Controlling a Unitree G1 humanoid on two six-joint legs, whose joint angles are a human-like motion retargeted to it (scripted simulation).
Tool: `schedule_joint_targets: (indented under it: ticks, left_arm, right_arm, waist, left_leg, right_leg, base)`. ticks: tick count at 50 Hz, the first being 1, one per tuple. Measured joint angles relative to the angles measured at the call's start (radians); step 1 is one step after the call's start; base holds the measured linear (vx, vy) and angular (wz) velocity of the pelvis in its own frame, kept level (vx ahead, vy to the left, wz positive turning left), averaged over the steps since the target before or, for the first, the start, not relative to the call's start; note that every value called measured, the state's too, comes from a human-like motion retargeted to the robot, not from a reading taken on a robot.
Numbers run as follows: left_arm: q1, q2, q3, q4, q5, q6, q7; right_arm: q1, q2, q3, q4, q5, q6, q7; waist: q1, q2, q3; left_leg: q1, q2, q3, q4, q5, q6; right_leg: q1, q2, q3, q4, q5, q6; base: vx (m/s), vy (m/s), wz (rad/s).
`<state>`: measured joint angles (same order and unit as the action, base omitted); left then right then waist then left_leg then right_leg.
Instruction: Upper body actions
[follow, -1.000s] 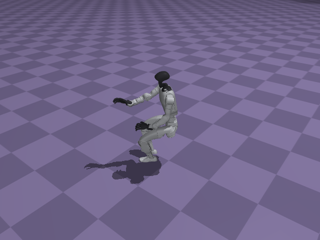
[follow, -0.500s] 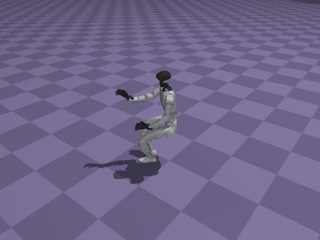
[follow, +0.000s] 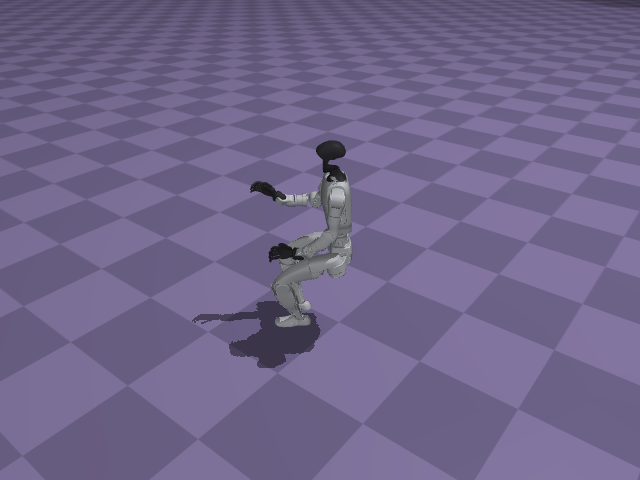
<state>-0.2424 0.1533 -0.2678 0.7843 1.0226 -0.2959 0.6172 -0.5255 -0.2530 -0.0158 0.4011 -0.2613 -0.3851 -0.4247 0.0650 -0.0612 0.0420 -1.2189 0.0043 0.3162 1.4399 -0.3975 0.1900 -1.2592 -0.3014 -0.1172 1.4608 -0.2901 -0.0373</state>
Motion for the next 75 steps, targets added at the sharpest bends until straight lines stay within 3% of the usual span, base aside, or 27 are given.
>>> schedule_joint_targets:
  ticks: [10,15,22,46,58,75]
  left_arm:
    - [0.017,-0.001,0.010,-0.004,-0.009,-0.004,-0.001]
    - [0.021,-0.011,0.017,-0.004,-0.005,-0.005,0.001]
    - [0.022,-0.020,0.019,0.001,-0.004,-0.009,0.004]
    - [0.034,-0.030,0.024,0.006,0.000,-0.011,0.007]
    - [0.039,-0.019,0.036,-0.001,-0.003,-0.013,0.003]
    - [0.026,-0.025,0.037,-0.004,0.009,-0.020,-0.009]
  right_arm:
    - [0.261,0.018,-0.009,-0.060,-0.058,-0.059,0.000]
    - [0.382,0.074,-0.025,-0.061,-0.096,-0.120,-0.013]
    - [0.509,0.183,-0.020,-0.056,-0.174,-0.131,-0.071]
    - [0.545,0.215,-0.002,-0.050,-0.188,-0.114,-0.092]
    - [0.423,0.173,-0.009,-0.017,-0.183,-0.101,-0.071]
    - [-0.108,0.071,-0.069,0.253,-0.056,-0.094,0.035]
  waist:
    - [-0.008,0.012,-0.011]
    - [-0.009,0.020,-0.012]
    - [-0.007,0.031,-0.012]
    - [-0.007,0.032,-0.016]
    - [-0.017,0.026,-0.014]
    - [-0.004,0.010,-0.003]
  left_leg:
    - [-0.001,0.007,0.001,0.002,-0.002,-0.003]
    - [-0.003,0.007,0.002,0.002,-0.002,-0.002]
    - [-0.004,0.009,0.002,0.002,-0.003,-0.003]
    - [0.003,0.013,0.002,0.002,-0.004,-0.003]
    - [0.001,0.018,-0.002,0.005,-0.004,-0.004]
    - [0.005,0.006,-0.001,0.001,-0.002,-0.002]
  right_leg:
    - [-0.002,0.006,-0.001,-0.002,0.002,-0.002]
    - [-0.003,0.007,0.000,-0.003,0.002,-0.003]
    - [-0.003,0.008,-0.001,-0.004,0.003,-0.003]
    - [0.004,0.012,-0.002,-0.008,0.005,-0.003]
    - [0.004,0.018,-0.003,-0.009,0.007,-0.003]
    - [0.009,0.006,-0.004,-0.004,0.001,-0.002]
  base:
    - [0.00,0.00,0.00]
    - [0.00,0.00,0.00]
    - [0.00,0.00,0.00]
    - [0.00,0.00,0.00]
    - [0.00,0.00,0.00]
    - [0.00,0.00,0.00]
